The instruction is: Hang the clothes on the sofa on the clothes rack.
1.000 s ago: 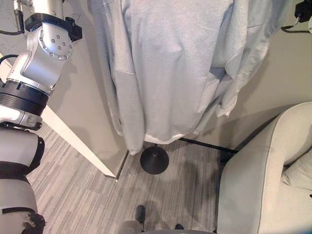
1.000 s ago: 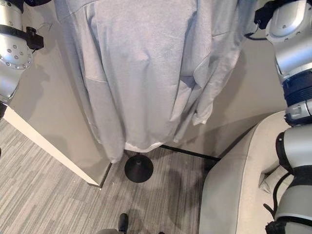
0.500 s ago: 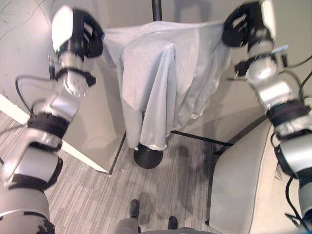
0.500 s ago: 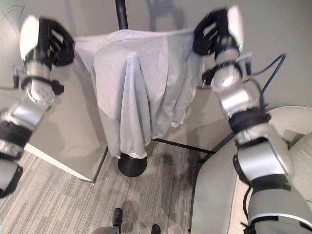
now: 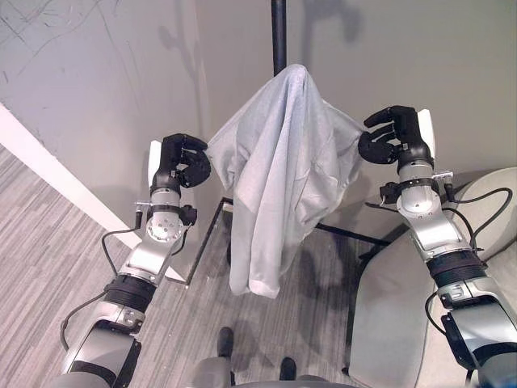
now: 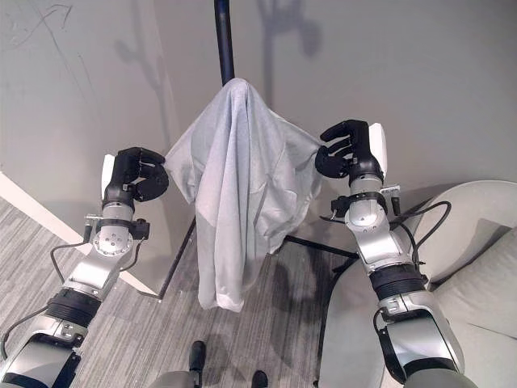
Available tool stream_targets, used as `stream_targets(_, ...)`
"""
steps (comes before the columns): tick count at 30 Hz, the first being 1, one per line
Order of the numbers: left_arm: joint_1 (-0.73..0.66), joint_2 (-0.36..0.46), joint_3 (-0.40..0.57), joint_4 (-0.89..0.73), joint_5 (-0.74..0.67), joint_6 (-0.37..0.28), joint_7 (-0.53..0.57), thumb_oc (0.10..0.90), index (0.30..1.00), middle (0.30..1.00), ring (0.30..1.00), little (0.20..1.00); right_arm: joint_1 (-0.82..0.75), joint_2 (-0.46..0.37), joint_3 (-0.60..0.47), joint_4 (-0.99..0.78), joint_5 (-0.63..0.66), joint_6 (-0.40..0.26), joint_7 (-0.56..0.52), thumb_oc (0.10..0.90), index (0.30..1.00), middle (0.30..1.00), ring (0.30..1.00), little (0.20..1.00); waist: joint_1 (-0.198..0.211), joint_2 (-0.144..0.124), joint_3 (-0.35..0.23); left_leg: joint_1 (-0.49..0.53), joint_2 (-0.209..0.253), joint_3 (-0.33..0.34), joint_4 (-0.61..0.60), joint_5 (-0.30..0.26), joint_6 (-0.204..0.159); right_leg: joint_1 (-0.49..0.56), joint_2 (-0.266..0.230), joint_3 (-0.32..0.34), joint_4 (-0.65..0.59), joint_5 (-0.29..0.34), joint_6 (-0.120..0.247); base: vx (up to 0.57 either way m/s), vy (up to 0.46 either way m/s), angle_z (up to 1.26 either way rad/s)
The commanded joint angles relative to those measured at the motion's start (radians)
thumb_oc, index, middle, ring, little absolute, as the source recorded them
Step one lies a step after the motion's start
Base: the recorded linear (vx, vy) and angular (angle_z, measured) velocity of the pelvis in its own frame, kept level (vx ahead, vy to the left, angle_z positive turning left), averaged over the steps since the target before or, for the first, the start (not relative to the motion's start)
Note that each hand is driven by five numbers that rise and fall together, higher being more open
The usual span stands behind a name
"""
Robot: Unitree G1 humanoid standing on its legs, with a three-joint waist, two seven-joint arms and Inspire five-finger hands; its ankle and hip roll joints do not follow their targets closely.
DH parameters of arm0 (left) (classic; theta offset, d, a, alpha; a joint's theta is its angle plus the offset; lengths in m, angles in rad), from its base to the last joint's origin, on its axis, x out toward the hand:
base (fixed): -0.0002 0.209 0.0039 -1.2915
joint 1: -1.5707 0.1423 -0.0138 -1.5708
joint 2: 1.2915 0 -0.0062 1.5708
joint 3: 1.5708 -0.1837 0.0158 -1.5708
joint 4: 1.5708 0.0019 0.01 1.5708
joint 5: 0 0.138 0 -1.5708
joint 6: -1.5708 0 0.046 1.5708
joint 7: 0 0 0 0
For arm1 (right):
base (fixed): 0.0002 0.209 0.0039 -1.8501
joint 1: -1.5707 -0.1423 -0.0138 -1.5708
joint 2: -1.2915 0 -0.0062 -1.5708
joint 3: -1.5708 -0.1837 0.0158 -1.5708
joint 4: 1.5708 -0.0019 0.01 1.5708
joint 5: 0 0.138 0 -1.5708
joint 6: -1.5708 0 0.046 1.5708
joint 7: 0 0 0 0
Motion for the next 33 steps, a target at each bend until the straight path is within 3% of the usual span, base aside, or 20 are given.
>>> stream_targets(1, -0.049, 0.093, 0.07, -0.026, -0.031, -0.095, -0.024, 0.8, 0.9, 0.9, 0.9, 0.9, -0.013, -0.141, -0.024, -0.074, 0.075, -0.102, 0.063, 0.8, 0.9, 0.9, 0.9, 0.9, 0.029, -0.019, -0.098, 0.084, -0.012, -0.008, 0.004, -0.168, -0.018, -0.004, 0.001, -0.042, 0.009, 0.04, 0.012, 0.0, 0.0, 0.0)
stream_targets(5, 0.056, 0.12, 0.139, -0.106, -0.034, -0.108, -0.082, 0.8, 0.9, 0.9, 0.9, 0.9, 0.128, -0.211, -0.097, -0.153, 0.097, -0.109, 0.164, 0.8, 0.9, 0.9, 0.9, 0.9, 0.022, -0.018, -0.102, 0.092, -0.009, -0.004, 0.004, -0.17, -0.022, 0.004, 0.0, -0.051, 0.009, 0.038, 0.013, 0.0, -0.003, 0.02)
stream_targets(9, 0.214, 0.124, 0.221, -0.201, -0.035, -0.115, -0.143, 0.8, 0.9, 0.9, 0.9, 0.9, 0.315, -0.191, -0.224, -0.214, 0.043, -0.107, 0.189, 0.8, 0.9, 0.9, 0.9, 0.9, 0.019, -0.015, -0.106, 0.097, -0.007, -0.002, 0.004, -0.174, -0.022, 0.011, -0.001, -0.058, 0.009, 0.038, 0.012, 0.0, 0.0, 0.0)
stream_targets(13, 0.375, 0.071, 0.283, -0.249, -0.045, -0.118, -0.176, 0.8, 0.9, 0.9, 0.9, 0.9, 0.468, -0.101, -0.302, -0.224, 0.013, -0.109, 0.189, 0.8, 0.9, 0.9, 0.9, 0.9, 0.019, -0.011, -0.101, 0.102, -0.007, -0.006, 0.004, -0.176, -0.017, 0.017, -0.002, -0.062, 0.009, 0.04, 0.008, 0.0, 0.0, 0.0)
stream_targets(14, 0.463, 0.02, 0.304, -0.252, -0.068, -0.114, -0.209, 0.8, 0.9, 0.9, 0.9, 0.9, 0.544, -0.034, -0.324, -0.219, 0.005, -0.108, 0.207, 0.8, 0.9, 0.9, 0.9, 0.9, 0.019, -0.008, -0.093, 0.102, -0.007, -0.006, 0.004, -0.174, -0.015, 0.018, -0.002, -0.066, 0.009, 0.04, 0.006, 0.0, 0.0, 0.0)
stream_targets(15, 0.471, 0.02, 0.303, -0.257, -0.068, -0.113, -0.21, 0.8, 0.9, 0.9, 0.9, 0.9, 0.552, -0.032, -0.326, -0.225, 0.003, -0.107, 0.208, 0.8, 0.9, 0.9, 0.9, 0.9, 0.019, -0.009, -0.098, 0.102, -0.007, -0.006, 0.004, -0.175, -0.016, 0.019, -0.002, -0.066, 0.009, 0.039, 0.006, 0.0, 0.0, 0.0)
stream_targets(17, 0.542, -0.002, 0.309, -0.245, -0.041, -0.108, -0.248, 0.8, 0.9, 0.9, 0.9, 0.9, 0.63, 0.047, -0.324, -0.222, 0.01, -0.109, 0.246, 0.8, 0.9, 0.9, 0.9, 0.9, 0.019, -0.006, -0.094, 0.103, -0.006, -0.009, 0.004, -0.174, -0.013, 0.02, -0.002, -0.067, 0.009, 0.04, 0.004, 0.0, 0.0, 0.0)
stream_targets(22, 0.644, -0.091, 0.277, -0.055, -0.069, -0.086, -0.322, 0.8, 0.9, 0.9, 0.9, 0.9, 0.765, 0.173, -0.254, -0.158, 0.004, -0.109, 0.32, 0.8, 0.9, 0.9, 0.9, 0.9, 0.013, 0.003, -0.086, 0.106, -0.005, -0.006, 0.004, -0.171, -0.01, 0.021, -0.005, -0.075, 0.009, 0.038, 0.002, -0.01, 0.002, 0.01)
stream_targets(26, 0.655, -0.129, 0.196, 0.166, -0.032, -0.08, -0.329, 0.8, 0.9, 0.9, 0.9, 0.9, 0.779, 0.293, -0.179, 0.087, 0.069, -0.113, 0.289, 0.8, 0.9, 0.9, 0.9, 0.9, 0.005, 0.017, -0.08, 0.103, -0.004, -0.006, 0.004, -0.164, -0.008, 0.02, -0.005, -0.08, 0.009, 0.04, 0.002, -0.04, 0.03, 0.07)
stream_targets(33, 0.595, -0.185, 0.116, 0.507, -0.013, -0.072, -0.315, 0.8, 0.9, 0.9, 0.9, 0.9, 0.726, 0.364, -0.121, 0.472, 0.08, -0.081, 0.222, 0.8, 0.9, 0.9, 0.9, 0.9, -0.003, 0.028, -0.074, 0.103, -0.005, -0.004, 0.004, -0.162, -0.008, 0.02, -0.007, -0.085, 0.009, 0.043, 0.002, -0.01, 0.024, 0.01)
